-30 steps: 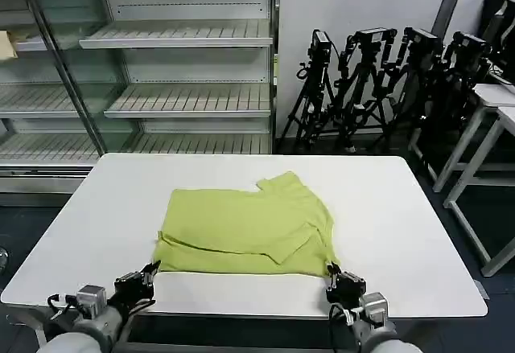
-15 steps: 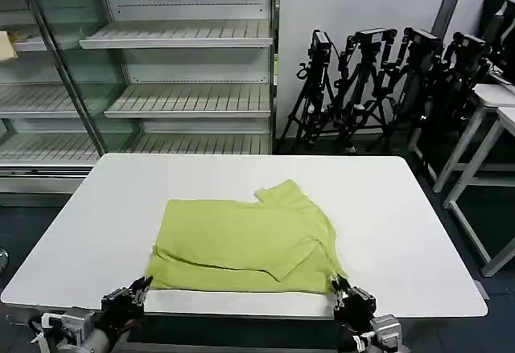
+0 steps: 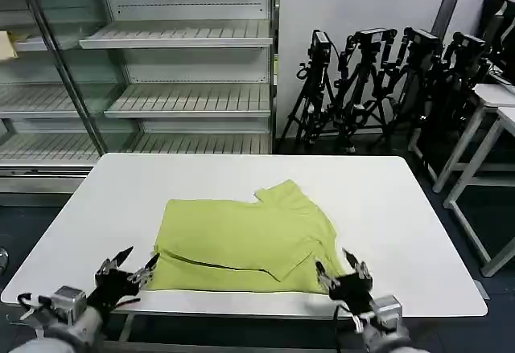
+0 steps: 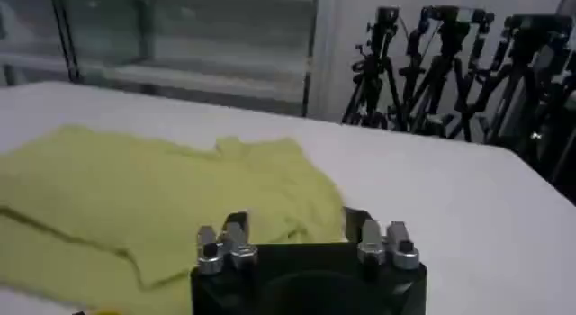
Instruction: Fold and organize the clothes.
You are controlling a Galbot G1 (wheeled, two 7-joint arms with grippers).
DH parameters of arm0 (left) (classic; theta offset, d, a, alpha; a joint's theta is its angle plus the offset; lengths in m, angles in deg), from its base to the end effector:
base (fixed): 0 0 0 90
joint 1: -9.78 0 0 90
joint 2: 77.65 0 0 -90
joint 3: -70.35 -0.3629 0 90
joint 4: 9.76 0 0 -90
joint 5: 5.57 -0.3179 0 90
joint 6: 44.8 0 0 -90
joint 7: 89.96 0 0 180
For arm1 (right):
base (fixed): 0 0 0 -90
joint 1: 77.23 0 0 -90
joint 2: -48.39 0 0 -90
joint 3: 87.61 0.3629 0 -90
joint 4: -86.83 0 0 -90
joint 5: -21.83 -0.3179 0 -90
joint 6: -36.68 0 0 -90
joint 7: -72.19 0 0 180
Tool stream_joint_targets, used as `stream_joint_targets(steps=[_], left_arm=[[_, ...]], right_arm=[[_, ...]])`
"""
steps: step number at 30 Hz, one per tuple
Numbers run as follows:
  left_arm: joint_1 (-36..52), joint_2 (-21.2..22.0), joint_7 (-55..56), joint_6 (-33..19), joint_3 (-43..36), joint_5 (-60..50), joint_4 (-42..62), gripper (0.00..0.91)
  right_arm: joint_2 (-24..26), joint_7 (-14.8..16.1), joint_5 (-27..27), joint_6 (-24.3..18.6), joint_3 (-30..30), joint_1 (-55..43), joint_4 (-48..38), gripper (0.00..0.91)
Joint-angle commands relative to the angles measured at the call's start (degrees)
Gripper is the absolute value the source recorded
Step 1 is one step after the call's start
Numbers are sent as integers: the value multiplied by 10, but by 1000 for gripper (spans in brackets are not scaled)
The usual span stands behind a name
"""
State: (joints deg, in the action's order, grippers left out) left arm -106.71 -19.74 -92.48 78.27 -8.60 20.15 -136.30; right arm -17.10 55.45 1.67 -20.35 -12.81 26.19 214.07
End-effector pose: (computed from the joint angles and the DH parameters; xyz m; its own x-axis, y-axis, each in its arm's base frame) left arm 0.1703 0.1337 -0.2202 -0.9092 0.1381 0.3927 0.2021 0.9712 0.1264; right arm 0.1952 -0.0104 -0.2344 -0.9448 -0.1652 0.2829 -0.1953 0.9773 -0.0818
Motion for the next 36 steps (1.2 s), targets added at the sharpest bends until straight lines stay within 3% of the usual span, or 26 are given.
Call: stream_joint_targets(steps=[1, 10, 17, 36], left_arm=[[149, -37, -8, 0, -62, 13, 99, 907], [288, -56, -21, 0, -139, 46, 241, 907], [377, -47, -11, 1, -196, 68, 345, 907], [437, -20, -6, 2, -237, 65, 433, 907]], right_arm=[[-37, -35, -45, 3, -79, -269, -200, 907], [-95, -35, -50, 3, -116, -370, -368, 907], [-142, -3, -14, 2, -114, -434, -497, 907], [-167, 10, -47, 2, -99, -455, -590, 907]])
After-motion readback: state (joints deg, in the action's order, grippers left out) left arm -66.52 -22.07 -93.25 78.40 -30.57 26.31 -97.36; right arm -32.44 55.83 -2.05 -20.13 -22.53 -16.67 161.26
